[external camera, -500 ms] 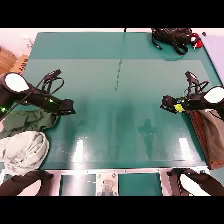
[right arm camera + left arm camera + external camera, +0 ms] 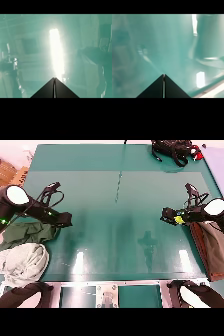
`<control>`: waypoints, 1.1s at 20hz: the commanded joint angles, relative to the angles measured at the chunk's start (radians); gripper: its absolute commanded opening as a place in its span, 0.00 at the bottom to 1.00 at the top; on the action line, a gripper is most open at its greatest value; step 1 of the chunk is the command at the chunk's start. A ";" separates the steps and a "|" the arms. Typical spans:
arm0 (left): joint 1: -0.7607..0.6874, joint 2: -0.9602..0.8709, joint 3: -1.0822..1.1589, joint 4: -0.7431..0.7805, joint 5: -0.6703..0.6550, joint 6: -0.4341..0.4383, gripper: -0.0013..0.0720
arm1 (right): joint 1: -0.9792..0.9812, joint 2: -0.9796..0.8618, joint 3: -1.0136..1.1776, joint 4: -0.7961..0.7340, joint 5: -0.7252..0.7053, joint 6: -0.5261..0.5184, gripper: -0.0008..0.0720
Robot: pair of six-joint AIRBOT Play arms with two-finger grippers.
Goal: Fold the shirts.
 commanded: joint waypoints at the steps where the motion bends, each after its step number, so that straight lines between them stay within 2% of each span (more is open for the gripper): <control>1: 0.000 0.001 0.000 0.265 0.032 -0.018 0.66 | 0.001 0.000 0.000 0.000 0.000 0.000 0.04; 2: 0.000 0.001 0.000 0.361 0.036 -0.061 0.96 | 0.001 0.000 0.000 0.000 0.000 0.000 0.04; 3: 0.000 0.001 0.000 0.459 0.037 -0.085 1.00 | 0.001 0.000 0.000 0.000 0.000 0.000 0.04; 6: 0.000 -0.003 -0.001 0.589 0.037 -0.087 1.00 | 0.001 0.000 0.000 0.000 0.000 0.000 0.04; 13: 0.000 -0.008 -0.023 0.597 0.076 -0.095 1.00 | 0.001 0.000 0.000 0.000 0.000 0.000 0.04; 17: 0.001 -0.063 -0.180 0.669 0.191 -0.100 1.00 | 0.001 0.000 0.000 0.000 0.000 0.000 0.04; 20: 0.001 -0.164 -0.214 0.866 0.212 -0.201 1.00 | 0.001 0.000 0.000 0.000 0.000 0.000 0.04; 22: 0.001 -0.213 -0.214 0.863 0.217 -0.210 1.00 | 0.001 0.000 0.000 0.000 0.000 0.000 0.04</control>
